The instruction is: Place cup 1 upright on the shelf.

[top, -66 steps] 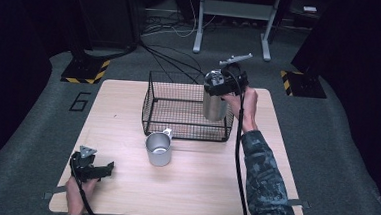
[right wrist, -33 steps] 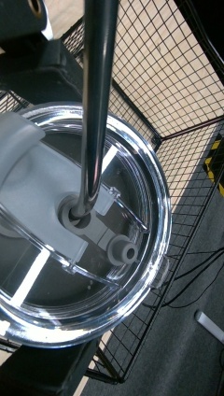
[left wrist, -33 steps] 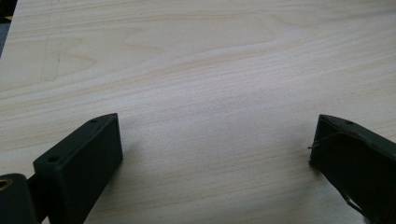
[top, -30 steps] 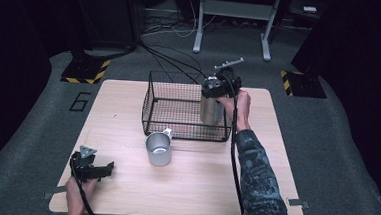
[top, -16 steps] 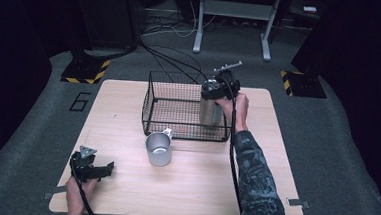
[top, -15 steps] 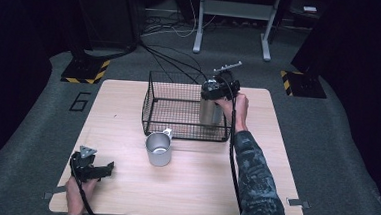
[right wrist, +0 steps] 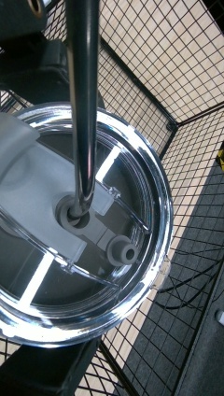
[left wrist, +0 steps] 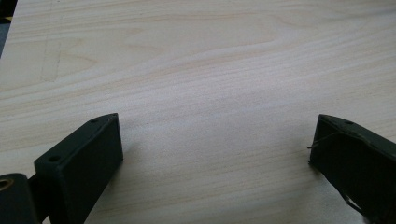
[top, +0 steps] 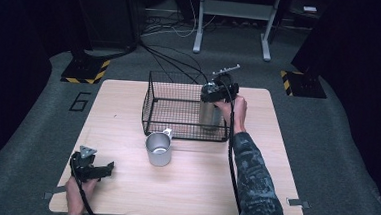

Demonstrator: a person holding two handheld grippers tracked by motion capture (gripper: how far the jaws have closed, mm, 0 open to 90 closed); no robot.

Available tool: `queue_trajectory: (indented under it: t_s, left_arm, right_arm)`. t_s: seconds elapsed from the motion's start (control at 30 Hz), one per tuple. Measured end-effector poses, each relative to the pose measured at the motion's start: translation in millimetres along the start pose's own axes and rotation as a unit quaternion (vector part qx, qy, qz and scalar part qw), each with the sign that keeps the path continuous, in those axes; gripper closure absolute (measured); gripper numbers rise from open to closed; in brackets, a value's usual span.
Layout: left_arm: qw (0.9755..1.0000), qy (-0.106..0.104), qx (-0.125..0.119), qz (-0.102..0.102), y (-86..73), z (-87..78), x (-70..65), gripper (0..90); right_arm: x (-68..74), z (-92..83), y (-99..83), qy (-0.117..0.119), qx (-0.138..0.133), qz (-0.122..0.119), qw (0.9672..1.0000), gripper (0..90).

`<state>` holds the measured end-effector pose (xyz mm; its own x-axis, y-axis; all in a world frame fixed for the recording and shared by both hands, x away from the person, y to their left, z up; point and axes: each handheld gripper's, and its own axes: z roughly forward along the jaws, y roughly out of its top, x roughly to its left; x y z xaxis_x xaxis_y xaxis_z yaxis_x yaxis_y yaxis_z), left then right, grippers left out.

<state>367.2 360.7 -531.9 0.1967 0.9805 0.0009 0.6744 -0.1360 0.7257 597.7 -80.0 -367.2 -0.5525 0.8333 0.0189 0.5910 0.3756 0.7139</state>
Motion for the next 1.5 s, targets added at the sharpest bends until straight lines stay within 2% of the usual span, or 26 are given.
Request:
queue_trajectory:
  t_s: [0.37, 0.53, 0.97, 1.07, 1.33, 1.5]
  left_arm:
    - [1.0000, 0.000, 0.000, 0.001, 0.0, -0.1, 0.1, 2.3]
    - [1.0000, 0.000, 0.000, 0.000, 0.0, -0.1, 0.0, 2.3]
    - [1.0000, 0.001, 0.000, 0.000, 0.0, -0.1, 0.0, 2.3]
    - [1.0000, 0.001, 0.001, 0.001, 0.0, -0.2, 0.1, 2.3]
    - [1.0000, 0.000, 0.000, 0.000, 0.0, -0.1, 0.0, 2.3]
    - [1.0000, 0.000, 0.001, 0.000, 0.0, -0.1, 0.0, 2.3]
  right_arm:
    - [2.6, 3.1, -2.1, -0.003, 0.006, 0.004, 1.0000, 3.2]
    - [3.6, 4.6, -3.5, -0.007, 0.010, -0.001, 0.9999, 3.1]
    - [1.1, 5.2, -7.0, -0.002, 0.019, 0.003, 0.9998, 2.9]
    - [-0.1, 2.5, -6.2, 0.003, 0.018, 0.005, 0.9998, 1.8]
    - [2.6, -12.0, -1.0, -0.002, 0.011, -0.005, 0.9999, 0.0]
    - [4.1, -26.0, -0.9, -0.001, -0.002, -0.008, 1.0000, 0.0]
